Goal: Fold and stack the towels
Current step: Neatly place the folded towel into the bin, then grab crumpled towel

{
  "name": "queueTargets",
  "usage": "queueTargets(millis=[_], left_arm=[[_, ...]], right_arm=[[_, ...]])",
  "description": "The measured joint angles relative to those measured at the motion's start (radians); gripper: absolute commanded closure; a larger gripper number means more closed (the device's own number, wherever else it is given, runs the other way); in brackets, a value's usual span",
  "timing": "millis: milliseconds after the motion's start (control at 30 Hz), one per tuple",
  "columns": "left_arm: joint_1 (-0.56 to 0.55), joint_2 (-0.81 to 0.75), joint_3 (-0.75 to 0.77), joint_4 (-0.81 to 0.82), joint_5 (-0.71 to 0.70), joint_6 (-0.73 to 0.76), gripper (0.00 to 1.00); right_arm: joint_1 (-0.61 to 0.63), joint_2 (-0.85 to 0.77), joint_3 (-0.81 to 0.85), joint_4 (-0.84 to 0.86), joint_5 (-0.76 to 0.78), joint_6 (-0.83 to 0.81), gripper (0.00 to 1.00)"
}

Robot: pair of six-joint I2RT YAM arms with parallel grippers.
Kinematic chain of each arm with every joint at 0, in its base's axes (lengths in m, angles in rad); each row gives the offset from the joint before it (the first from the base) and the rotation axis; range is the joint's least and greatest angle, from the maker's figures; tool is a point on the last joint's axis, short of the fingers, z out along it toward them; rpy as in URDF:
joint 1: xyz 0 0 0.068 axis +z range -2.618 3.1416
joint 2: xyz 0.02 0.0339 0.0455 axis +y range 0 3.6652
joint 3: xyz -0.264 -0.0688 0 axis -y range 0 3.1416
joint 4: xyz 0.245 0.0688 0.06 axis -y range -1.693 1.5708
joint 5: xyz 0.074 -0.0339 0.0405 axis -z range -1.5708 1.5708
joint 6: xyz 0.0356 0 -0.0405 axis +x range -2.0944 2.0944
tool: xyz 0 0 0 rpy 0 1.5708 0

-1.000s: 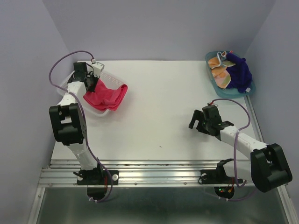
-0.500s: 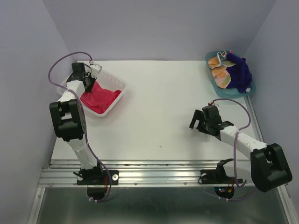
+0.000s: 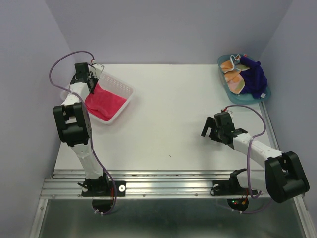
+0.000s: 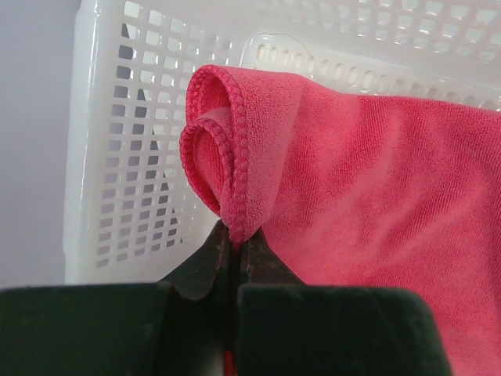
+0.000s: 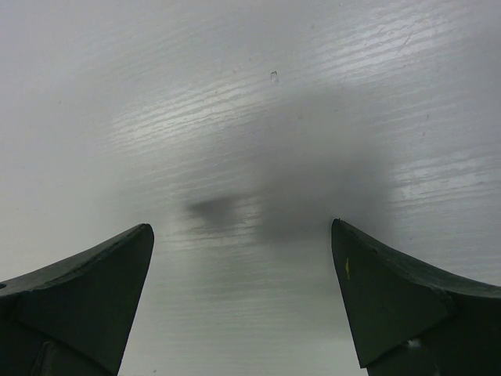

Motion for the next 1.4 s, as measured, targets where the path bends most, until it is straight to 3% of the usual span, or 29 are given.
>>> queueTargets(millis=[67, 100, 167, 200, 267, 300, 700, 800, 900, 1067, 1167, 1267, 1400], left_arm=[[0.000, 0.003, 0.001, 0.003, -0.014, -0.005, 0.91], [0.000, 0.007, 0.006, 0.002, -0.030, -0.012, 0.70], [0.000, 0.019, 0.021, 0.005, -0.048, -0.021, 0.45], [0.000, 0.027, 0.031, 0.006, -0.056, -0.032, 0.22], [0.001, 0.031, 0.040, 0.006, -0.064, -0.043, 0.14], [0.001, 0.031, 0.044, 0.004, -0.067, -0.045, 0.04], [-0.029, -0.069, 0.130, -0.063, -0.064, -0.151, 0.01], [-0.060, -0.161, 0.206, -0.036, 0.051, -0.303, 0.01], [-0.080, -0.308, 0.191, 0.062, 0.170, -0.472, 0.01], [-0.157, -0.640, 0.001, 0.266, 0.185, -0.776, 0.01], [-0.307, -0.781, -0.167, 0.330, 0.088, -0.879, 0.01], [-0.490, -0.852, -0.393, 0.389, -0.046, -0.960, 0.01], [-0.581, -0.817, -0.677, 0.397, -0.149, -1.046, 0.01]], right_arm=[[0.000, 0.000, 0.000, 0.000, 0.002, 0.000, 0.00], [0.000, 0.000, 0.000, 0.000, 0.002, 0.000, 0.00], [0.000, 0.000, 0.000, 0.000, 0.002, 0.000, 0.00], [0.000, 0.000, 0.000, 0.000, 0.002, 0.000, 0.00], [0.000, 0.000, 0.000, 0.000, 0.002, 0.000, 0.00], [0.000, 0.000, 0.000, -0.001, 0.002, 0.000, 0.00], [0.000, -0.055, 0.023, -0.040, 0.023, 0.016, 0.00], [0.000, -0.054, 0.105, -0.091, 0.032, 0.034, 0.00], [0.000, -0.028, 0.270, -0.115, 0.083, 0.041, 0.00], [-0.013, 0.080, 0.551, -0.105, 0.222, 0.021, 0.00], [-0.100, 0.222, 0.741, -0.102, 0.222, -0.018, 0.00], [-0.200, 0.401, 0.945, -0.102, 0.214, -0.076, 0.00], [-0.283, 0.678, 1.220, -0.103, 0.228, -0.164, 0.00]])
